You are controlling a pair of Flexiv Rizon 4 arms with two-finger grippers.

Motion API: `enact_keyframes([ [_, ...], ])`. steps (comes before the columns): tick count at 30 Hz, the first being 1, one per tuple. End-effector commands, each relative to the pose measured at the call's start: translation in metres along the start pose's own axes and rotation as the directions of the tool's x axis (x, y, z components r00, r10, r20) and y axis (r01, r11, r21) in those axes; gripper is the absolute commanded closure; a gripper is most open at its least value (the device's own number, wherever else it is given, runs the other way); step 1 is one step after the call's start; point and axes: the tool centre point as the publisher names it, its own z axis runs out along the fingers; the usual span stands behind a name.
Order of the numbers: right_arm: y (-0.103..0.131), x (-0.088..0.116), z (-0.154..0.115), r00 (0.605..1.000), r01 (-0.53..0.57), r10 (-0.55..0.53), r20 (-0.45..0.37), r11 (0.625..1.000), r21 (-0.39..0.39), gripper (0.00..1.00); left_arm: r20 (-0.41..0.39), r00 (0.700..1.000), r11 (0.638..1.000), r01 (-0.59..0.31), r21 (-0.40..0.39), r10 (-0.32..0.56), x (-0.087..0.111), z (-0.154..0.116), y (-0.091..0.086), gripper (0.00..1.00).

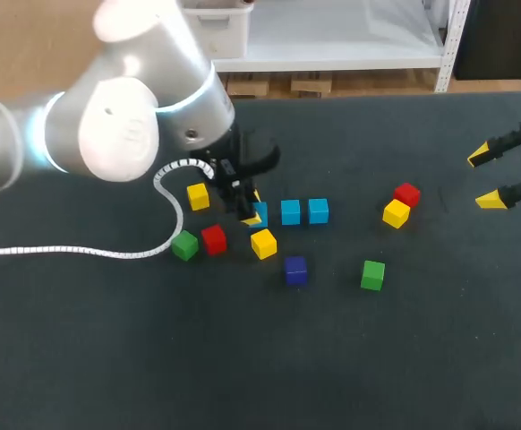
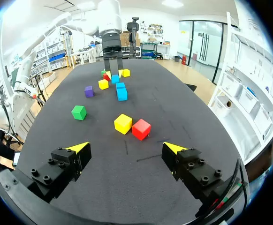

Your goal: Place the blue cubes, place green cubes on the blue cubes, place the yellow cubes on the green cubes, then place the red cubes on the yellow cubes, and place purple cube on the red cubes.

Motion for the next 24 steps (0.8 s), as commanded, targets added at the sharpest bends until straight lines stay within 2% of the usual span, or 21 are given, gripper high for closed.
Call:
enact_keyframes([
  [1,-0.001,0.0,0.001,1.0,0.001,-0.001,0.001,1.0,0.0,0.0,0.003,1.0,1.0,0.013,-0.003,-0.013,0.0,0.006,0.004,1.0],
  [12,-0.001,0.0,0.001,1.0,0.001,-0.001,0.001,1.0,0.0,0.0,0.005,0.999,0.999,0.032,-0.026,-0.032,-0.002,0.012,0.015,1.0],
  [24,-0.001,0.0,0.001,1.0,0.001,-0.001,0.001,1.0,0.0,0.0,-0.008,1.0,0.999,0.025,-0.024,-0.025,-0.002,0.013,0.015,1.0],
])
